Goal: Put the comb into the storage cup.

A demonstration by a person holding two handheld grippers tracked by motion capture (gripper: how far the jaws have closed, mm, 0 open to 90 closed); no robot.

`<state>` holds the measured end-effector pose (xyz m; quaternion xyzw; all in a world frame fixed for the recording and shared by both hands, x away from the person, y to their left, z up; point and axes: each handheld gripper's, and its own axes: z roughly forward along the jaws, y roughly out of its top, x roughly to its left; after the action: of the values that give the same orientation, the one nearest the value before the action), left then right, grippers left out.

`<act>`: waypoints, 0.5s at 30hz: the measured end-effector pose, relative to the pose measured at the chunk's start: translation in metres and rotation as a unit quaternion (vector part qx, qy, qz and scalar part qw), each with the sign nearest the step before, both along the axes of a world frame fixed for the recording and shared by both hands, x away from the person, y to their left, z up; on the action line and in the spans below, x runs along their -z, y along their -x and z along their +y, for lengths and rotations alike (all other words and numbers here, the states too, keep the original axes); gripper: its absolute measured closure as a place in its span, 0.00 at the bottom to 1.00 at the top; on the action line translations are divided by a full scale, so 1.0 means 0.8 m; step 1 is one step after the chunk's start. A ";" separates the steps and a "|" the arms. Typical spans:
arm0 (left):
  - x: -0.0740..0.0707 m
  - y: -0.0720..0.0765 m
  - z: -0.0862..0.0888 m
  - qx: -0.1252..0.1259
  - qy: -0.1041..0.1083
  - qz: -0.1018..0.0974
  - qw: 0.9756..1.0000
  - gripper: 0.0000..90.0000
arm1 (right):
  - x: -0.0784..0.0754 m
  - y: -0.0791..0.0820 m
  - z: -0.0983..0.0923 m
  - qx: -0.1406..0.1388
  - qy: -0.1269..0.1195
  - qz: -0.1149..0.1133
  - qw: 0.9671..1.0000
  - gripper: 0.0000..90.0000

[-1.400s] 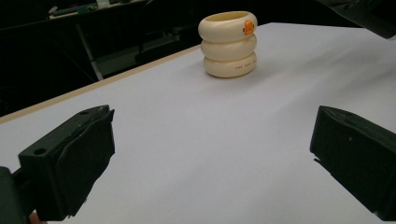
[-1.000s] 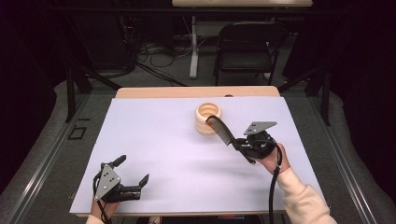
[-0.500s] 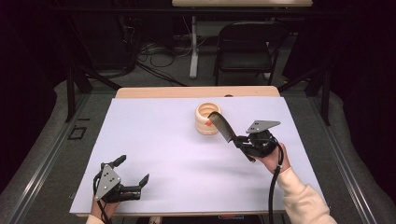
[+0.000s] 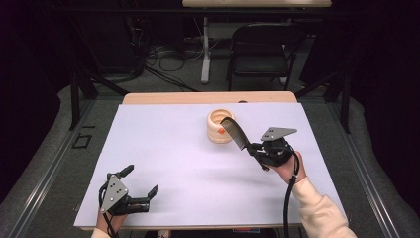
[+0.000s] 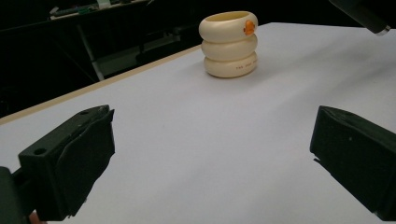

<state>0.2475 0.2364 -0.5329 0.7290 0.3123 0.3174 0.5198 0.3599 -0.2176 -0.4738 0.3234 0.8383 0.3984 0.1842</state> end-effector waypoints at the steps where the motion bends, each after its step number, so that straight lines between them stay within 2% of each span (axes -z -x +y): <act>1: 0.000 0.000 0.000 0.000 0.000 0.000 1.000 0.00 | 0.000 0.000 0.000 0.000 0.000 0.000 1.000 0.80; 15: 0.000 0.000 0.000 0.000 -0.001 0.000 1.000 0.00 | -0.002 -0.004 0.003 0.001 -0.008 -0.015 1.000 0.80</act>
<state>0.2475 0.2364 -0.5330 0.7294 0.3121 0.3177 0.5193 0.3630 -0.2154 -0.4719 0.3198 0.8317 0.4099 0.1950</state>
